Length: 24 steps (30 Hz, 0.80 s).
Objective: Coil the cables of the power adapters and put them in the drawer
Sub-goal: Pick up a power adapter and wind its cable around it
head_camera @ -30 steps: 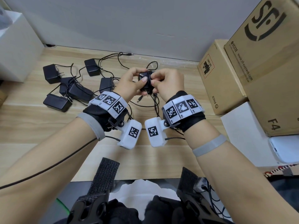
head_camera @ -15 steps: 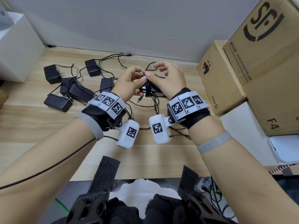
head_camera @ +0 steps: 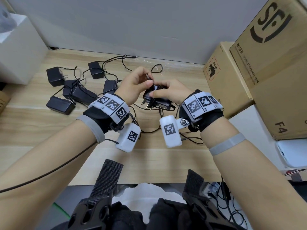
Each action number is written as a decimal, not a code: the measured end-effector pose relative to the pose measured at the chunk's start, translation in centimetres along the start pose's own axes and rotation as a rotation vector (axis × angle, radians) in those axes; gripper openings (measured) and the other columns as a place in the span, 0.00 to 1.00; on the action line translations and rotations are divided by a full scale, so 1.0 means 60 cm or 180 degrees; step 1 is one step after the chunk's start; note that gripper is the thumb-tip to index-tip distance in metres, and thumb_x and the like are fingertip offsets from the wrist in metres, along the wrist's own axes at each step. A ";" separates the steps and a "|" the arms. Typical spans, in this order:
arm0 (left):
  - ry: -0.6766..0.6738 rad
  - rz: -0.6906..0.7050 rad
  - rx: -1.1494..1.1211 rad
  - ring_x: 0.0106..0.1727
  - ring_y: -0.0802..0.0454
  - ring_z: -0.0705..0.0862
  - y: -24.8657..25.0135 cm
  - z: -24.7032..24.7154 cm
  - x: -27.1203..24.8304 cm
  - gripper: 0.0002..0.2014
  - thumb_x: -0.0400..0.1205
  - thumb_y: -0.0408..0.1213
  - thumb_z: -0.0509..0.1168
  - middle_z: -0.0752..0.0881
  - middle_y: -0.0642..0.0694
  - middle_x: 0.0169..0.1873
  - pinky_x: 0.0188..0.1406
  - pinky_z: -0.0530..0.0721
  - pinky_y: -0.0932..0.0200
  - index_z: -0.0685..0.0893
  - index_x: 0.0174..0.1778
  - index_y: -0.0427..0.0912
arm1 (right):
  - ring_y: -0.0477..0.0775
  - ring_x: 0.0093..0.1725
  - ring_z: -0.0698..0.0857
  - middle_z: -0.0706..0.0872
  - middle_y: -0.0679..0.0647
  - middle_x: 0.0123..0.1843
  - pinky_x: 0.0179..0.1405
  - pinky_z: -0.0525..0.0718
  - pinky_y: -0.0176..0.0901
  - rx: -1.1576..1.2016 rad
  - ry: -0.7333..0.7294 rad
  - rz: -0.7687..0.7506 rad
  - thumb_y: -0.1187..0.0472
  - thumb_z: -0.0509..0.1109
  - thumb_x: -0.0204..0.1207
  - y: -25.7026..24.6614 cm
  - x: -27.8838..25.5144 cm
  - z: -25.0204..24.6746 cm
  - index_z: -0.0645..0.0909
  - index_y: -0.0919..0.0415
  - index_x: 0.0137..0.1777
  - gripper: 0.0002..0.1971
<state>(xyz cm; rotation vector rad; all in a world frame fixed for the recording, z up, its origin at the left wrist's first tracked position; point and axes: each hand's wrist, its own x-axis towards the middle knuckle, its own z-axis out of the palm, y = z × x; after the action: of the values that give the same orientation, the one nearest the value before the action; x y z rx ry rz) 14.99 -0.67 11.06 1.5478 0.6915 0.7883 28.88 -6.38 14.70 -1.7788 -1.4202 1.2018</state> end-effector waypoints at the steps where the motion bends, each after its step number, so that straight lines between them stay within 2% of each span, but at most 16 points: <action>1: -0.0018 -0.0013 0.0035 0.49 0.45 0.77 0.001 0.003 -0.001 0.04 0.74 0.34 0.62 0.78 0.43 0.40 0.54 0.75 0.53 0.74 0.41 0.48 | 0.37 0.34 0.82 0.85 0.48 0.38 0.41 0.79 0.28 -0.0002 -0.0046 0.0023 0.64 0.74 0.71 0.002 0.001 0.002 0.84 0.58 0.54 0.12; 3: 0.0037 -0.0044 0.0165 0.46 0.44 0.75 0.002 0.006 -0.002 0.06 0.71 0.42 0.64 0.77 0.42 0.38 0.52 0.74 0.48 0.75 0.40 0.50 | 0.43 0.41 0.83 0.85 0.52 0.44 0.49 0.80 0.35 -0.0140 -0.0127 0.0054 0.63 0.75 0.69 0.005 0.001 0.005 0.83 0.58 0.55 0.14; 6: 0.0190 -0.0117 0.0341 0.43 0.46 0.75 -0.006 0.007 -0.001 0.06 0.66 0.50 0.64 0.76 0.51 0.32 0.52 0.77 0.43 0.78 0.37 0.59 | 0.49 0.46 0.83 0.85 0.55 0.46 0.57 0.81 0.45 -0.0211 -0.0219 0.0038 0.65 0.75 0.69 0.008 -0.002 0.008 0.82 0.63 0.56 0.15; 9: 0.0159 -0.0234 0.0397 0.43 0.46 0.76 -0.010 0.008 0.001 0.03 0.69 0.45 0.66 0.76 0.51 0.31 0.56 0.78 0.39 0.79 0.36 0.58 | 0.52 0.45 0.83 0.85 0.58 0.46 0.58 0.82 0.49 -0.0172 -0.0299 0.0040 0.67 0.75 0.69 0.013 -0.005 0.010 0.82 0.66 0.57 0.16; 11: 0.0045 -0.0288 0.0452 0.40 0.51 0.78 -0.012 0.006 0.004 0.06 0.73 0.37 0.69 0.77 0.50 0.31 0.54 0.79 0.44 0.79 0.37 0.52 | 0.53 0.46 0.83 0.85 0.60 0.47 0.57 0.82 0.49 -0.0192 -0.0332 0.0072 0.68 0.76 0.68 0.018 -0.004 0.011 0.82 0.66 0.57 0.16; 13: -0.0045 -0.0301 0.0453 0.35 0.59 0.78 -0.013 0.004 0.005 0.10 0.76 0.29 0.69 0.79 0.51 0.32 0.49 0.80 0.55 0.80 0.36 0.50 | 0.51 0.45 0.83 0.84 0.56 0.45 0.52 0.82 0.44 -0.0097 -0.0342 0.0109 0.70 0.75 0.68 0.021 -0.003 0.015 0.81 0.61 0.52 0.13; 15: -0.0026 -0.0293 0.0365 0.36 0.62 0.78 -0.013 0.005 0.002 0.11 0.77 0.27 0.68 0.80 0.52 0.35 0.45 0.80 0.65 0.80 0.37 0.50 | 0.46 0.39 0.81 0.83 0.51 0.39 0.45 0.80 0.36 0.0118 -0.0279 0.0147 0.71 0.73 0.69 0.025 0.000 0.018 0.80 0.56 0.47 0.12; 17: 0.0137 -0.0366 0.0267 0.39 0.63 0.79 -0.017 0.006 -0.007 0.10 0.78 0.28 0.67 0.80 0.53 0.39 0.40 0.78 0.72 0.78 0.40 0.50 | 0.45 0.36 0.80 0.81 0.49 0.36 0.40 0.79 0.32 0.0452 -0.0167 0.0247 0.72 0.72 0.68 0.031 0.004 0.025 0.81 0.53 0.41 0.11; 20: 0.0412 -0.0931 -0.0206 0.44 0.61 0.80 -0.030 0.007 -0.029 0.05 0.81 0.37 0.64 0.80 0.54 0.47 0.36 0.78 0.66 0.76 0.50 0.51 | 0.47 0.36 0.83 0.84 0.52 0.36 0.39 0.82 0.36 0.1208 0.0085 0.0481 0.74 0.71 0.66 0.045 0.012 0.038 0.84 0.60 0.43 0.10; 22: 0.0463 -0.1437 -0.0660 0.41 0.63 0.83 -0.044 0.007 -0.051 0.10 0.81 0.40 0.64 0.79 0.53 0.48 0.37 0.80 0.61 0.75 0.57 0.49 | 0.45 0.37 0.84 0.85 0.50 0.36 0.38 0.83 0.36 0.1758 0.0168 0.0612 0.78 0.66 0.70 0.052 0.016 0.048 0.83 0.59 0.43 0.13; 24: 0.0433 -0.1698 -0.0837 0.37 0.63 0.84 -0.062 0.003 -0.076 0.16 0.76 0.40 0.71 0.79 0.52 0.46 0.38 0.82 0.59 0.75 0.58 0.50 | 0.49 0.43 0.83 0.86 0.51 0.41 0.44 0.83 0.41 0.2066 0.0059 0.0736 0.78 0.66 0.71 0.062 0.022 0.064 0.81 0.60 0.49 0.14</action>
<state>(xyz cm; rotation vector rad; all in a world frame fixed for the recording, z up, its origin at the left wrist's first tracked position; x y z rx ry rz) 12.46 -4.01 6.94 1.0105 1.0042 0.5536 27.17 -6.56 9.48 -1.4967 -0.6944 1.5381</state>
